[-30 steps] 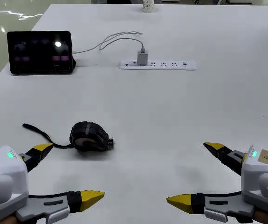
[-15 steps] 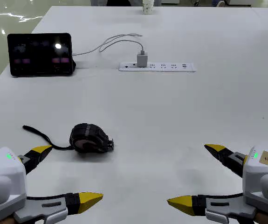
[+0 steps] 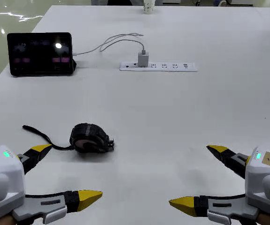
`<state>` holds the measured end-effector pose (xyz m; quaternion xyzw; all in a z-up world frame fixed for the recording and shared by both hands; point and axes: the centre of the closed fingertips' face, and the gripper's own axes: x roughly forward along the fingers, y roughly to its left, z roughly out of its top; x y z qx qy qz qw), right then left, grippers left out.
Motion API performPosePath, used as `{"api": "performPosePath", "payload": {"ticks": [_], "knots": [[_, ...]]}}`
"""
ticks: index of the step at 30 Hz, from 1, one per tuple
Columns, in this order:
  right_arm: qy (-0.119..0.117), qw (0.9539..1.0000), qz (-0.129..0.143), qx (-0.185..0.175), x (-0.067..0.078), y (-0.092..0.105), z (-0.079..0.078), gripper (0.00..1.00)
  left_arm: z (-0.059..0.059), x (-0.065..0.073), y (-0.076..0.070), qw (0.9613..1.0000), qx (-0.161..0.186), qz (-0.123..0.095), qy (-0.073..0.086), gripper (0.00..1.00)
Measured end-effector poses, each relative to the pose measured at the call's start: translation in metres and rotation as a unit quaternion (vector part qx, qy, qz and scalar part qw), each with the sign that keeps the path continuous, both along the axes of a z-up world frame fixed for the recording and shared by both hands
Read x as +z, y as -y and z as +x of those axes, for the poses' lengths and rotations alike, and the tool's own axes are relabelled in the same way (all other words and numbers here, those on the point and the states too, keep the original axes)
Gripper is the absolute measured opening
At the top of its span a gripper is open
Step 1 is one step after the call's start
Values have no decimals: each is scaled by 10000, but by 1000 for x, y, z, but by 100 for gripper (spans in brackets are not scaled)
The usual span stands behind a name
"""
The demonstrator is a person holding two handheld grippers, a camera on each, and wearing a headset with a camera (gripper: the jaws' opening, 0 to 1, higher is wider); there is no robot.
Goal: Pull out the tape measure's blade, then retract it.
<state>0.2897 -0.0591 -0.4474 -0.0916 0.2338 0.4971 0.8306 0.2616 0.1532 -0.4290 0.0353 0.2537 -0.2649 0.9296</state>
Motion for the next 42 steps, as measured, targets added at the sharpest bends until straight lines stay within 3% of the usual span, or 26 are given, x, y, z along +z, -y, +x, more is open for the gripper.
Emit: {"api": "performPosePath", "payload": {"ticks": [42], "knots": [[-10, 10000, -95, 1, -2, 4, -1, 99, 1, 2, 1, 10000, -52, -70, -32, 99]]}}
